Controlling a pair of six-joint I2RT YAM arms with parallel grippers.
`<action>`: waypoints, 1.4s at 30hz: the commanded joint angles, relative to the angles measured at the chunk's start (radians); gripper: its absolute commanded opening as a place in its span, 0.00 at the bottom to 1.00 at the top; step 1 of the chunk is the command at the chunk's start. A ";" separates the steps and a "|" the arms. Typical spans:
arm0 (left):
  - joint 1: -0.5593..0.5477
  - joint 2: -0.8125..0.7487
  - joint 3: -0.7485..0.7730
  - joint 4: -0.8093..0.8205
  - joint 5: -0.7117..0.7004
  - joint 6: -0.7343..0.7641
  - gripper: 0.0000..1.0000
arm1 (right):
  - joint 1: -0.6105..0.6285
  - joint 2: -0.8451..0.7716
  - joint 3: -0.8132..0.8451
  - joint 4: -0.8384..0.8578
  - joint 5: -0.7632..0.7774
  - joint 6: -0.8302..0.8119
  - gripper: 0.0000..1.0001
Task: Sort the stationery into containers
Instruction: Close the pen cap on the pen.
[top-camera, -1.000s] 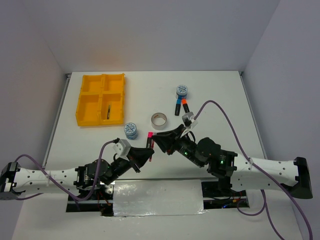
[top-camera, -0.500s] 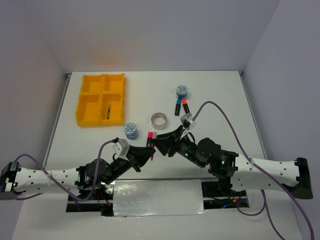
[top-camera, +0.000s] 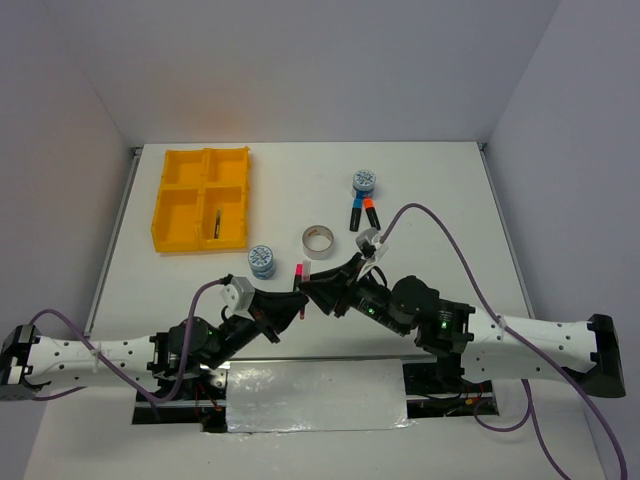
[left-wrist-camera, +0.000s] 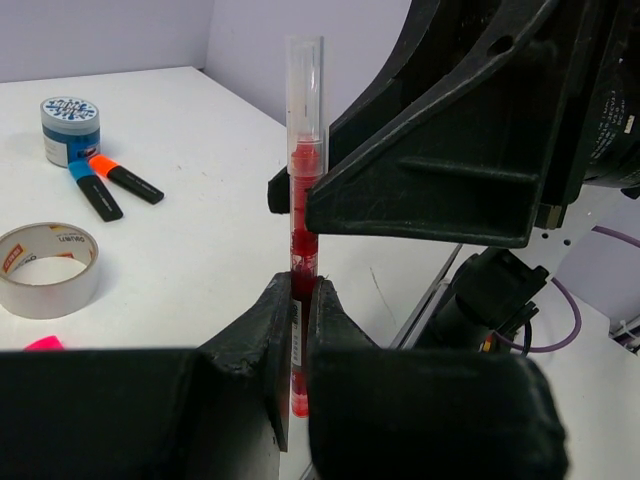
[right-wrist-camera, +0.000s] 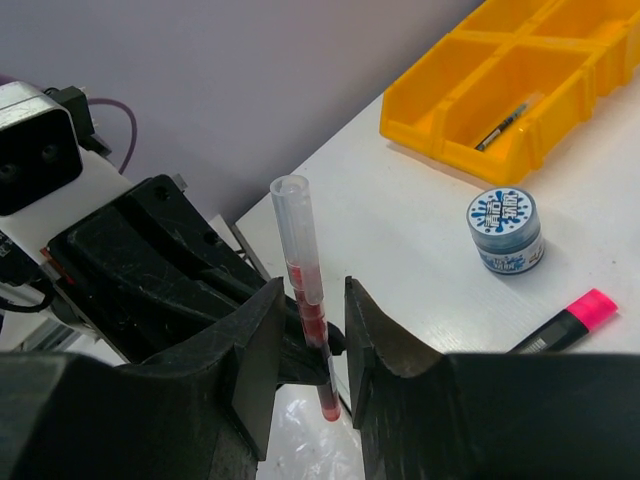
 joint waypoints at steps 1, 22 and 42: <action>0.003 -0.010 0.025 0.051 -0.009 0.006 0.00 | 0.001 0.009 -0.001 0.034 -0.013 -0.012 0.37; 0.007 0.098 0.111 -0.025 0.100 -0.038 0.23 | 0.003 -0.006 -0.018 0.087 -0.035 -0.085 0.06; 0.016 0.095 0.109 -0.041 0.138 -0.035 0.00 | 0.003 0.002 -0.006 0.074 -0.133 -0.148 0.08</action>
